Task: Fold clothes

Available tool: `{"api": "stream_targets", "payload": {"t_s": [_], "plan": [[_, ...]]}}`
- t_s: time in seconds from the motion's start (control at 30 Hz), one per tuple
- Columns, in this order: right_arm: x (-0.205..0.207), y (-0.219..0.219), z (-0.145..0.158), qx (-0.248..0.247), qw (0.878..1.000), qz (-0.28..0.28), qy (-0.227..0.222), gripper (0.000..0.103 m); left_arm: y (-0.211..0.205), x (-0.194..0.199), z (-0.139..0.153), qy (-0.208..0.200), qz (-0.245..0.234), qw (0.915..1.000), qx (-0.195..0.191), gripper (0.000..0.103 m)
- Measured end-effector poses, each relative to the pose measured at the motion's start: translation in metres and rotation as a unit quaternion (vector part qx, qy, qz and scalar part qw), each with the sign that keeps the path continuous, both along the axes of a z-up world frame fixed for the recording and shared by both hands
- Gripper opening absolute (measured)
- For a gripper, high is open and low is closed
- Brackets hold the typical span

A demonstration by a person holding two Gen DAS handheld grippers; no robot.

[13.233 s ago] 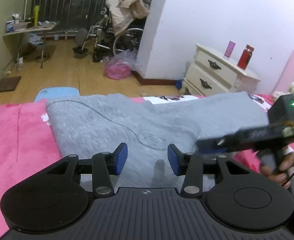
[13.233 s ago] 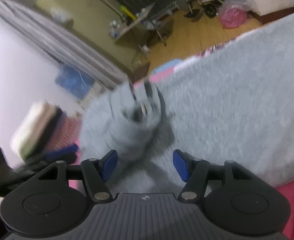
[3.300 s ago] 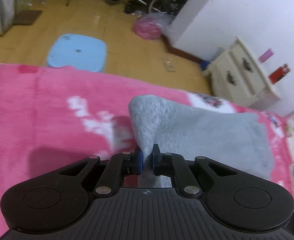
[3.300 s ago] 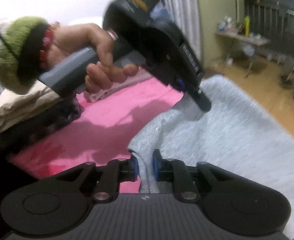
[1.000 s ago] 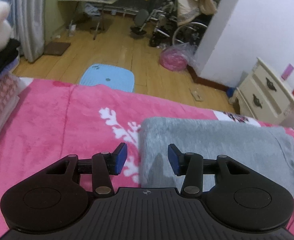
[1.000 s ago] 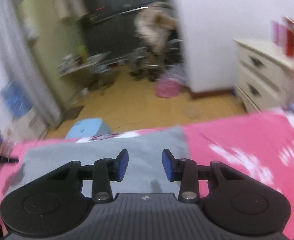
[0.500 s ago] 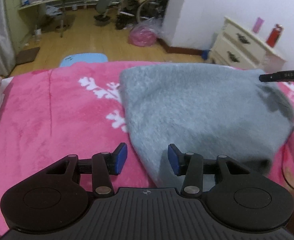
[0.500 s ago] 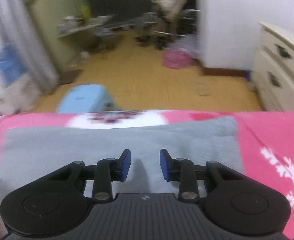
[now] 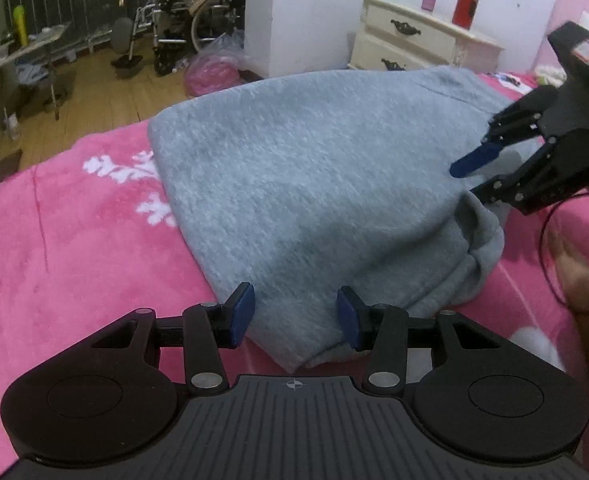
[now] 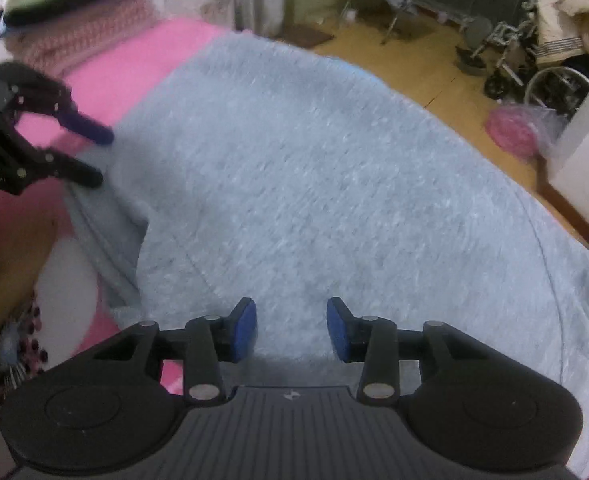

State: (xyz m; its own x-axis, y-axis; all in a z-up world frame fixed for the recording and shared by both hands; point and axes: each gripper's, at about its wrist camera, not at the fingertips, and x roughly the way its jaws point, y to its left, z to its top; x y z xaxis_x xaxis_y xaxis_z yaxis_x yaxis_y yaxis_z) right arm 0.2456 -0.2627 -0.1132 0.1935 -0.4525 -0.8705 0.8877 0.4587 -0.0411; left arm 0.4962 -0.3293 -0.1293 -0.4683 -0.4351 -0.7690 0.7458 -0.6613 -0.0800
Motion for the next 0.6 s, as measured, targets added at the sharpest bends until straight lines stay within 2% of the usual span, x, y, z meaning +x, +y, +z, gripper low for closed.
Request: {"api": "stream_targets", "payload": {"t_s": [0.1, 0.23, 0.3, 0.4, 0.43, 0.47, 0.53, 0.6], "plan": [[-0.006, 0.004, 0.023, -0.019, 0.999, -0.01, -0.038, 0.042, 0.006, 0.002, 0.017, -0.009, 0.001, 0.9995, -0.031, 0.045], [0.001, 0.018, 0.048, -0.046, 0.993, 0.037, -0.103, 0.042, 0.01, 0.0, 0.032, 0.024, -0.027, 0.9988, -0.035, 0.046], [0.013, 0.021, 0.05, -0.051, 0.991, 0.064, -0.11, 0.042, 0.015, -0.014, 0.031, 0.017, -0.064, 0.9971, -0.038, 0.046], [0.029, 0.021, 0.037, -0.044, 0.99, 0.096, -0.097, 0.038, 0.026, -0.04, 0.022, -0.017, -0.123, 0.9908, -0.054, 0.045], [0.032, 0.019, 0.03, -0.041, 0.99, 0.102, -0.086, 0.03, 0.03, -0.046, 0.019, -0.027, -0.137, 0.9883, -0.06, 0.045], [0.033, 0.017, 0.023, -0.038, 0.991, 0.105, -0.074, 0.014, 0.033, -0.05, 0.016, -0.034, -0.148, 0.9863, -0.065, 0.045], [0.03, 0.016, 0.017, -0.031, 0.993, 0.091, -0.072, 0.007, 0.039, -0.058, 0.011, -0.048, -0.169, 0.9816, -0.074, 0.045], [0.019, 0.013, 0.02, -0.027, 0.992, 0.064, -0.103, 0.005, 0.044, -0.064, 0.007, -0.059, -0.18, 0.9783, -0.085, 0.045]]}}
